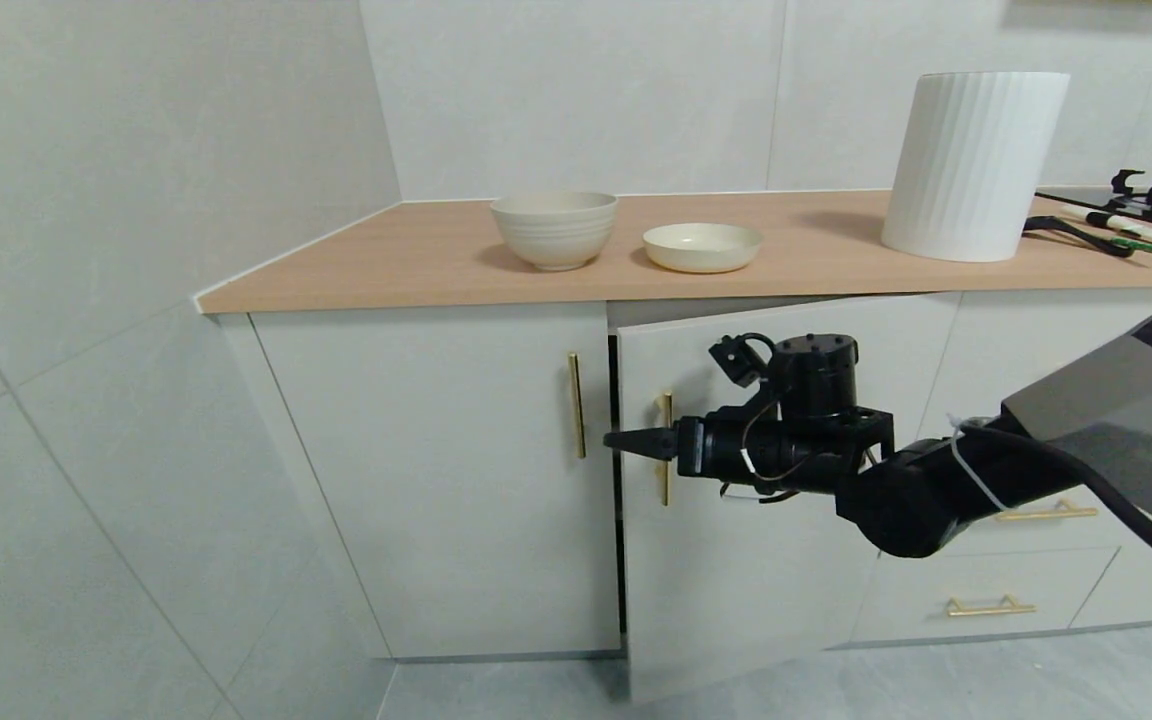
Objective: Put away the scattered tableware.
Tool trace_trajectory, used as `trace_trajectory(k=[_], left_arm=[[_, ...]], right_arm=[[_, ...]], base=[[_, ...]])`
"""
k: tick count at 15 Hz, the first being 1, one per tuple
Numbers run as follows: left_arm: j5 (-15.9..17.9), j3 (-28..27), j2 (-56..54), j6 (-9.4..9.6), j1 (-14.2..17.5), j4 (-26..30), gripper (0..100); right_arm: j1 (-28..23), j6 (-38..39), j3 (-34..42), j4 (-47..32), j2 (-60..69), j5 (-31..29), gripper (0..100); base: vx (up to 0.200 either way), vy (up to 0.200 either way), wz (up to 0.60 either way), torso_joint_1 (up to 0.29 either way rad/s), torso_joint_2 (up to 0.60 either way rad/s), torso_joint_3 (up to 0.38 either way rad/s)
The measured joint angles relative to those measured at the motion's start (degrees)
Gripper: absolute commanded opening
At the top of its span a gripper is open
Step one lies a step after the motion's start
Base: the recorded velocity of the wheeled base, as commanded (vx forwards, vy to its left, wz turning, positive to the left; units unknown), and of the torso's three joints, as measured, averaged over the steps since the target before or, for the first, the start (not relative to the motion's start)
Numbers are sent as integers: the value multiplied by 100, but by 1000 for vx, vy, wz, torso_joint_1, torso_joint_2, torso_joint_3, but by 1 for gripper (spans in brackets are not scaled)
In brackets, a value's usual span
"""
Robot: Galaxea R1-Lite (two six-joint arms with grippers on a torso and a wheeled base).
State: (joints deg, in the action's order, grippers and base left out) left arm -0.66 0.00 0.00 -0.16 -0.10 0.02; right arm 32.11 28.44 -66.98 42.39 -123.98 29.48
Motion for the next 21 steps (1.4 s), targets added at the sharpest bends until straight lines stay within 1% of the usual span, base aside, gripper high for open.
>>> trace_trajectory(k=[4, 6, 7, 9, 15, 16, 17, 18, 19, 20, 21], left_arm=[[-2, 0, 0, 0, 0, -2, 100], [-2, 0, 0, 5, 0, -2, 100], [4, 0, 0, 60, 0, 0, 100], [0, 0, 0, 11, 0, 2, 100], [9, -24, 0, 9, 0, -49, 100], [37, -162, 0, -24, 0, -135, 100], [137, -413, 5, -106, 0, -115, 100], [334, -766, 30, -197, -9, 11, 100], [558, -1182, 101, -279, -41, 243, 100], [768, -1648, 261, -354, -98, 589, 100], [933, -2075, 527, -446, -177, 879, 100]], right_arm=[[55, -30, 330, 22, 206, -2, 100], [112, -206, 645, 50, 344, -4, 100], [127, -236, 745, 37, 407, 2, 100], [151, -244, 863, 34, 516, 0, 100], [212, -230, 1211, 173, 766, -20, 100], [215, -230, 1218, 228, 763, -20, 100], [217, -228, 1211, 247, 763, -17, 100], [226, -230, 1202, 279, 766, -17, 100], [250, -233, 1200, 280, 767, -24, 100], [262, -236, 1209, 285, 772, -24, 100], [273, -234, 1215, 290, 774, -28, 100]], base=[[0, 0, 0, 0, 0, 0], [0, 0, 0, 0, 0, 0], [0, 0, 0, 0, 0, 0], [0, 0, 0, 0, 0, 0], [0, 0, 0, 0, 0, 0], [0, 0, 0, 0, 0, 0], [0, 0, 0, 0, 0, 0], [0, 0, 0, 0, 0, 0], [0, 0, 0, 0, 0, 0], [0, 0, 0, 0, 0, 0], [0, 0, 0, 0, 0, 0]])
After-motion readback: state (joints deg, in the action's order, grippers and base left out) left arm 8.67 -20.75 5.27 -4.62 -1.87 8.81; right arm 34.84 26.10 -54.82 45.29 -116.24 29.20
